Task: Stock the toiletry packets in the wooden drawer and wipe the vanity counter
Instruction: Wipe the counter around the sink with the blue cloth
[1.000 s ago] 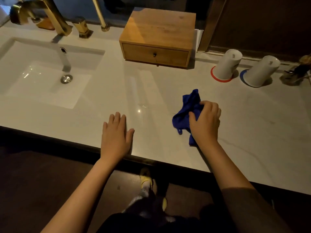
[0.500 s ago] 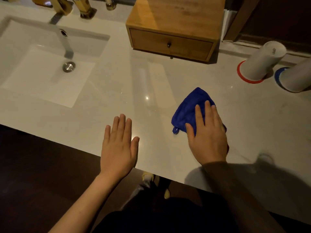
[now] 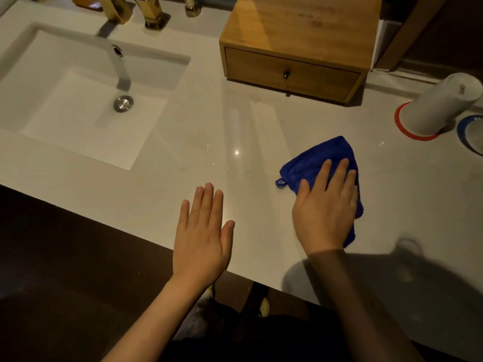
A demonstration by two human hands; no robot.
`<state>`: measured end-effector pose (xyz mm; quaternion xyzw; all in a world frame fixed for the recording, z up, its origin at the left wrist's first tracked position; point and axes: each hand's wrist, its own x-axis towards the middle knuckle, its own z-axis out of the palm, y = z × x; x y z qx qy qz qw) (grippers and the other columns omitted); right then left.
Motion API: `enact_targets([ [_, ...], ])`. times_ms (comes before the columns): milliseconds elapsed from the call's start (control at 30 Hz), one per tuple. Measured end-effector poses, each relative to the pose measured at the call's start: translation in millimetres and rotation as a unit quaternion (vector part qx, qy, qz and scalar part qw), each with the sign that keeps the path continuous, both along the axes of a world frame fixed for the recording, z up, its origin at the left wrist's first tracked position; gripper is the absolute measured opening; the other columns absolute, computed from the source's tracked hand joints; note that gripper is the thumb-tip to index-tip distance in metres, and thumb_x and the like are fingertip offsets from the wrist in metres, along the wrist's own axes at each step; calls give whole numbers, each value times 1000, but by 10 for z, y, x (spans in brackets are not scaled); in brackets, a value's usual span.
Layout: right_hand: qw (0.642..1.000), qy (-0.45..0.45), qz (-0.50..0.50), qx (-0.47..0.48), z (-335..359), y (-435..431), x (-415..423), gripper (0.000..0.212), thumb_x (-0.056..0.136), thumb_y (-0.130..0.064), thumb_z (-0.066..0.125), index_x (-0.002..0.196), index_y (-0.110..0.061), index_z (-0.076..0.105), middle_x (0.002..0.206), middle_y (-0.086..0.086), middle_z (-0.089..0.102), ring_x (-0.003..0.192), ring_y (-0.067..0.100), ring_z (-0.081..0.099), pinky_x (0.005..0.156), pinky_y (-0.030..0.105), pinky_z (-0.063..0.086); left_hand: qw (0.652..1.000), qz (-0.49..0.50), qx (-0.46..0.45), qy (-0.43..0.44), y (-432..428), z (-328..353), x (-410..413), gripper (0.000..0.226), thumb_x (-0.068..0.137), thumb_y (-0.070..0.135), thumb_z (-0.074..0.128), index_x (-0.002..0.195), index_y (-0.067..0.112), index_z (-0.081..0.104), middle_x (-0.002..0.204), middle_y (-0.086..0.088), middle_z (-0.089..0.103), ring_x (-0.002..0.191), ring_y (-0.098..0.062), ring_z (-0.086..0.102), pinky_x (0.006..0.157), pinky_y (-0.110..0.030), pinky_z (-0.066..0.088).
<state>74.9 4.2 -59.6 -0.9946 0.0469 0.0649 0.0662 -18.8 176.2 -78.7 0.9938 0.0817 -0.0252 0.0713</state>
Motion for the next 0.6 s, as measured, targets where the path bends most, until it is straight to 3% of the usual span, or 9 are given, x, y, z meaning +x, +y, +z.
enact_targets([
  [133, 996, 32, 75, 36, 200, -258, 127, 59, 98, -42, 26, 148, -14, 15, 157, 14, 12, 143, 32, 15, 114, 43, 22, 1000, -7, 4, -1, 7, -12, 7, 57, 96, 38, 23, 145, 8, 21, 154, -12, 20, 144, -27, 15, 116, -39, 3],
  [267, 976, -20, 210, 52, 53, -417, 164, 62, 92, -48, 25, 146, -17, 25, 157, 11, 16, 144, 31, 12, 115, 42, 6, 1000, -9, 6, 3, 11, -5, 8, 59, 96, 40, 20, 145, 7, 24, 154, -12, 23, 143, -27, 15, 115, -38, 3],
  [467, 991, -74, 84, 75, -74, -127, 116, 66, 90, -47, 17, 143, -12, 34, 153, 17, 26, 142, 34, 19, 115, 45, 13, 1000, -9, 3, 8, 14, 3, 12, 59, 97, 41, 14, 145, 8, 25, 153, -12, 24, 143, -27, 15, 115, -38, 2],
  [600, 994, -92, -4, 58, -104, 149, 124, 57, 94, -37, 25, 141, -5, 36, 149, 24, 31, 139, 40, 25, 114, 51, 17, 1000, -12, 0, 19, 23, 0, 23, 59, 97, 41, 15, 144, 7, 28, 153, -13, 26, 142, -28, 17, 114, -40, 6],
])
